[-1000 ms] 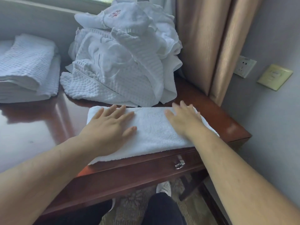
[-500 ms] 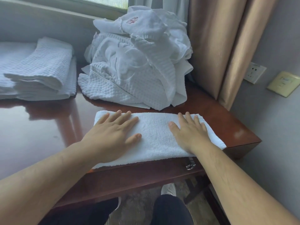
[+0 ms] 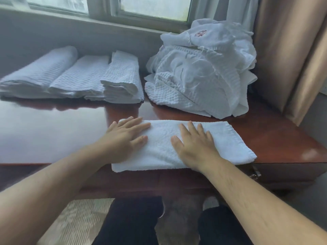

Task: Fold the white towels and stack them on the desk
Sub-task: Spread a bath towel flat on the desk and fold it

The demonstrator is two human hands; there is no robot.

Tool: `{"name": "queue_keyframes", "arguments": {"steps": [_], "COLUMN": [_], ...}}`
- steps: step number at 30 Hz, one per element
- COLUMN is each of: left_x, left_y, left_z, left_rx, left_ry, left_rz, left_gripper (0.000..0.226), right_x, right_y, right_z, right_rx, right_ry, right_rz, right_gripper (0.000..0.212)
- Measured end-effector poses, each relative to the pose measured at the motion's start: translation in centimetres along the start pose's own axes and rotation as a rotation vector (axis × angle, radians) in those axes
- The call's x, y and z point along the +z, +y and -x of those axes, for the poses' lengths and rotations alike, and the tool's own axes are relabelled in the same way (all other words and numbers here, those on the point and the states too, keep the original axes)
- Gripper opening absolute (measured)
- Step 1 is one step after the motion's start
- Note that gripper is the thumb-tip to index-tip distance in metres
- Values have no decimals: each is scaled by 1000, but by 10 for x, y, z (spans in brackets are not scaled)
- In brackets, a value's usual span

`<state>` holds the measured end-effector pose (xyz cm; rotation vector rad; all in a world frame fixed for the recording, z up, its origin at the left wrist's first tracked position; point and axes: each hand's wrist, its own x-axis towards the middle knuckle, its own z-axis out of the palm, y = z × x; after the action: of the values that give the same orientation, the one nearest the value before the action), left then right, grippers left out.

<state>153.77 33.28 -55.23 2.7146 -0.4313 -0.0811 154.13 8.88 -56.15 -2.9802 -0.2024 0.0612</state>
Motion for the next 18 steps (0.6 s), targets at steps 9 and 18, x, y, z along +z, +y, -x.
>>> {"name": "queue_keyframes", "arguments": {"steps": [9, 18], "left_x": [-24, -29], "left_y": [-65, -109], "left_z": [6, 22], "left_rx": [-39, -50], "left_ry": [83, 297], "left_rz": [103, 273], "left_gripper": [49, 34], "right_x": [-5, -10], "right_y": [-62, -108], "right_z": [-44, -94], "right_rx": [-150, -397], "right_ry": [-62, -26], "right_rz": [-21, -98], "right_gripper": [70, 60]}}
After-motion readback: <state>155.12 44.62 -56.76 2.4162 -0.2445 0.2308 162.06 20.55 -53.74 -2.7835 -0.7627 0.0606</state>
